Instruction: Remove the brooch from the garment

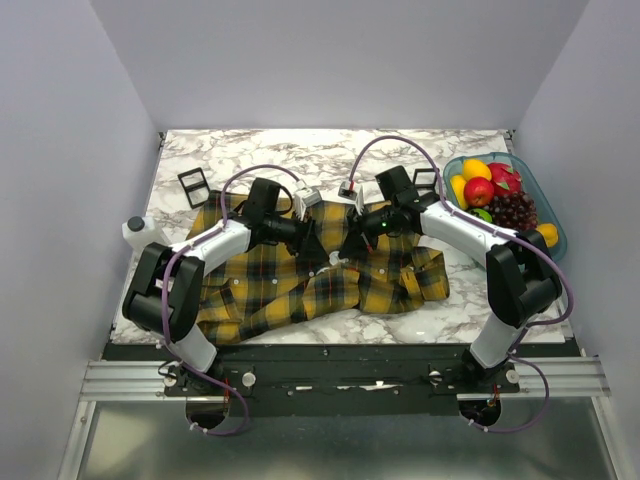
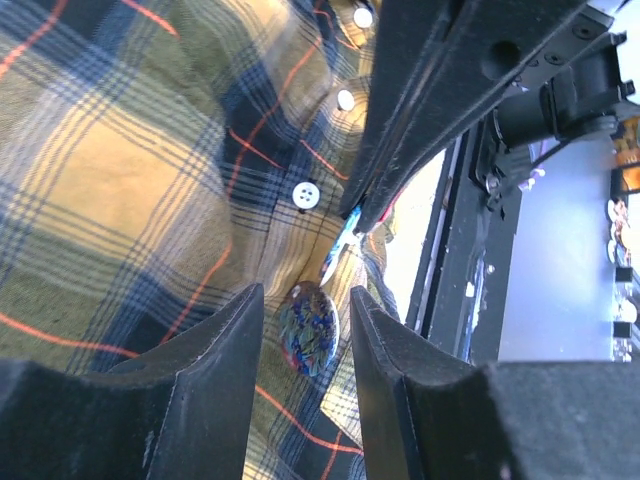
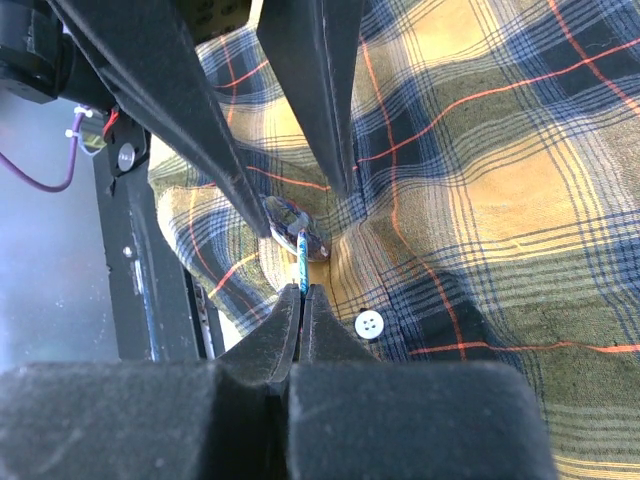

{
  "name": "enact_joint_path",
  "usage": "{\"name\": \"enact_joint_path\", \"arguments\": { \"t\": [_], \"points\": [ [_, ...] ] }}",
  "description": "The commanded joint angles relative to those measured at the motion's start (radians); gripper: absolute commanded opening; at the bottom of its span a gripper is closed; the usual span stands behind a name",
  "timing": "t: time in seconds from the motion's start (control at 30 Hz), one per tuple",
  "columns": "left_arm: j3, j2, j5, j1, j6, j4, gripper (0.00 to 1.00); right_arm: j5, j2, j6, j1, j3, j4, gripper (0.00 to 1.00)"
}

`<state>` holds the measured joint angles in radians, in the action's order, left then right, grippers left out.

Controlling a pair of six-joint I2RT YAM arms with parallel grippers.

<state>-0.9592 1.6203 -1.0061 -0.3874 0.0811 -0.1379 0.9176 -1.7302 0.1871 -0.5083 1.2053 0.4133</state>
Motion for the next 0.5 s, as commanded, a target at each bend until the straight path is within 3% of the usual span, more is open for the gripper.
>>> {"name": "enact_joint_path", "arguments": {
  "t": [0.0,0.4,0.47],
  "points": [
    [-0.030,0.029,-0.051,-0.021,-0.024,0.017,0.48,0.047,-0.020,-0.015,0.005,0.034,-0.004,0.00],
    [-0.049,0.078,-0.100,-0.033,-0.023,0.035,0.21,0.033,-0.017,-0.015,0.005,0.023,-0.005,0.00],
    [-0.044,0.079,-0.112,-0.034,-0.003,0.053,0.21,0.029,-0.022,-0.017,0.005,0.023,-0.008,0.01]
  ]
}}
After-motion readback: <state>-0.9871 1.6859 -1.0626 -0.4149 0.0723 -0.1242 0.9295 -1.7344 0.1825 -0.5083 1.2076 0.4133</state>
